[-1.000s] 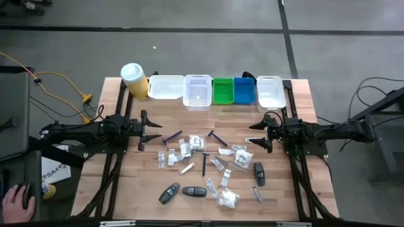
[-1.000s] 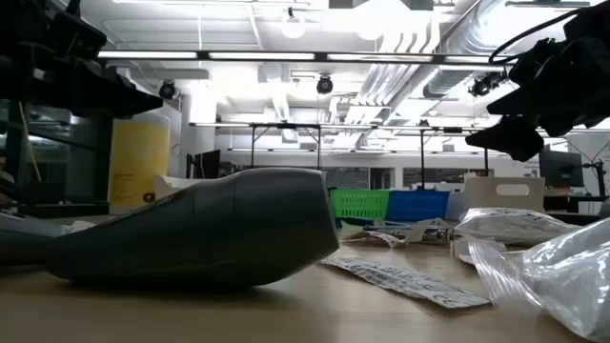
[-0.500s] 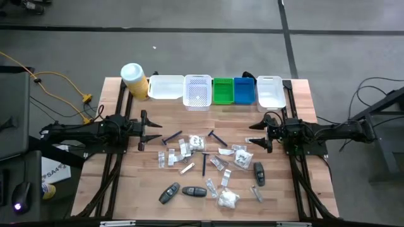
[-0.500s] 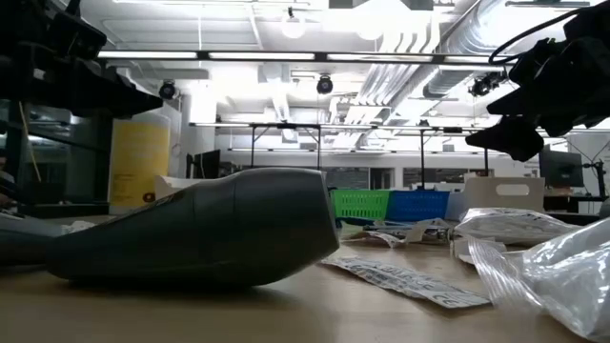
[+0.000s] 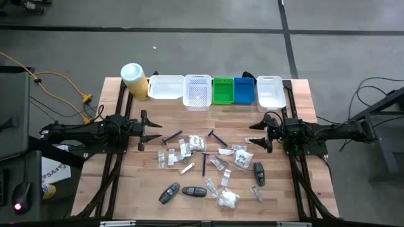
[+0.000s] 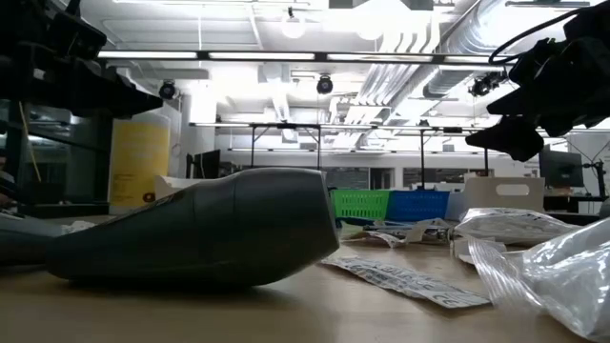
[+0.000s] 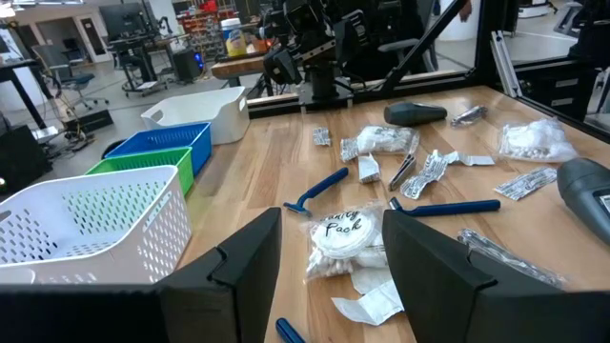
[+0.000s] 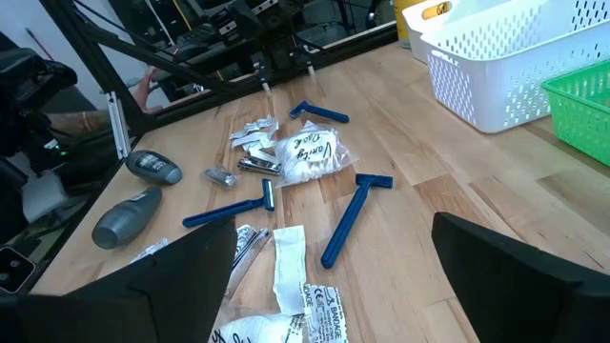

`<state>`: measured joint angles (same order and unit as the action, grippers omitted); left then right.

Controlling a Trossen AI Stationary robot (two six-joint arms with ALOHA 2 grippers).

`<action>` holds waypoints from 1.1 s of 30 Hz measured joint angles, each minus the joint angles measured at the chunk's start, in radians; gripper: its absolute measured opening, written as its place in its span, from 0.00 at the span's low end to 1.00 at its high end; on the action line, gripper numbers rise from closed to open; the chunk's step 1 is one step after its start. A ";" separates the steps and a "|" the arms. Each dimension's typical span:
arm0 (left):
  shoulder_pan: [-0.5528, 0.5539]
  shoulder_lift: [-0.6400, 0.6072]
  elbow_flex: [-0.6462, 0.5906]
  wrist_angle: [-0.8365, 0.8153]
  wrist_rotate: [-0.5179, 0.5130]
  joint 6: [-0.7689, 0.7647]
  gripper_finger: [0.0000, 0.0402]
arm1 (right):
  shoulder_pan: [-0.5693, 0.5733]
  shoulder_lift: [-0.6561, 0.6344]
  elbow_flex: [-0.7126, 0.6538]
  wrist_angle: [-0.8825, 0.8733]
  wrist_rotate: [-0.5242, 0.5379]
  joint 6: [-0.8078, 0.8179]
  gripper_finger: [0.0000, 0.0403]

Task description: Pick & Place Travel size toiletries

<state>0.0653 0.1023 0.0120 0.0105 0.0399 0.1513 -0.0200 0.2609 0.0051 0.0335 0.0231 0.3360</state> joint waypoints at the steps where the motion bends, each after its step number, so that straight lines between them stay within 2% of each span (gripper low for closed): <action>1: 0.000 0.000 0.000 0.000 0.000 0.000 0.46 | 0.000 0.000 0.000 0.000 0.000 0.000 0.86; 20: 0.000 0.000 0.000 0.000 0.000 0.000 0.46 | 0.000 0.000 0.000 0.002 0.005 -0.002 0.86; 23: 0.000 0.000 0.000 0.000 0.000 0.000 0.46 | 0.000 0.000 0.000 0.052 0.021 -0.027 0.86; 29: 0.000 0.000 0.000 0.000 0.000 0.000 0.46 | 0.000 0.000 0.000 0.168 0.023 0.228 0.86; 33: 0.000 0.000 0.000 0.000 0.000 0.000 0.46 | 0.000 -0.001 0.005 0.171 0.095 0.339 0.86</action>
<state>0.0654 0.1024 0.0120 0.0101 0.0399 0.1513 -0.0200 0.2604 0.0106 0.2042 0.1181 0.6747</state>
